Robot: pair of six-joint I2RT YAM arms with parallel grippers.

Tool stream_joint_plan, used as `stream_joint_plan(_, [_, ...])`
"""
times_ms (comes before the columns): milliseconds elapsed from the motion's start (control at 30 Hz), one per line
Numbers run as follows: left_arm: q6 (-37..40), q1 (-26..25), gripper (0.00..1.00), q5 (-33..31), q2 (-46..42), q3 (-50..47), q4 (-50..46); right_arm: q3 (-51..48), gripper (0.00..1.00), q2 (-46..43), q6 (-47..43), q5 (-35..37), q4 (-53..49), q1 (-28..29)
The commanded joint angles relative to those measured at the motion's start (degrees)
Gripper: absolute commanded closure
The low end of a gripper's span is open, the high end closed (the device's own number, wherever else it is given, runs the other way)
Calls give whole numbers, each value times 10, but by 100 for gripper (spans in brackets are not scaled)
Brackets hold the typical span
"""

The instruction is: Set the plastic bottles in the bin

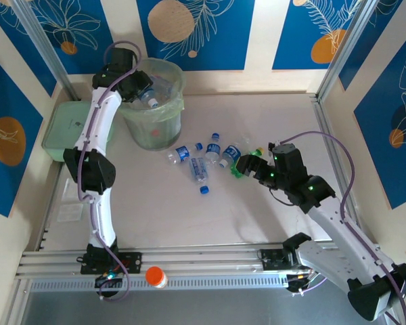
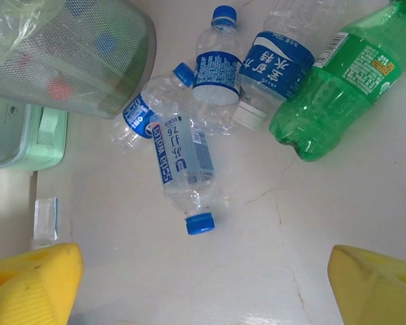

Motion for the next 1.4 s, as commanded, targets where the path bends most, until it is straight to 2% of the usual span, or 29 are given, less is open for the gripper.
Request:
stream_joint_plan(0, [-22,14,55,-17,-16,-35,5,-6,7,-2,6,0,2,-1])
stream_joint_plan(100, [-29,19,47,-3,-21,-53,14,-6,7,0,8,-1,4,-1])
stream_joint_plan(233, [-23,20,32,18,-25,-41,17,1,7,1,7,-3,3,0])
stream_joint_plan(400, [-12,21,25,10,-52,-32,16,12,7,-5,2,1,-7,2])
stream_joint_plan(800, [18,19,22,35,-133,-34,-3,39,7,-31,-12,18,-40,11])
stream_joint_plan(967, [32,3,23,58,-218,-128,33,50,7,-39,-22,26,-53,12])
stream_joint_plan(1233, [63,-53,26,45,-384,-320,91,56,8,-34,-23,21,-68,14])
stream_joint_plan(1367, [99,-88,28,67,-442,-387,96,67,9,-20,-33,24,-85,16])
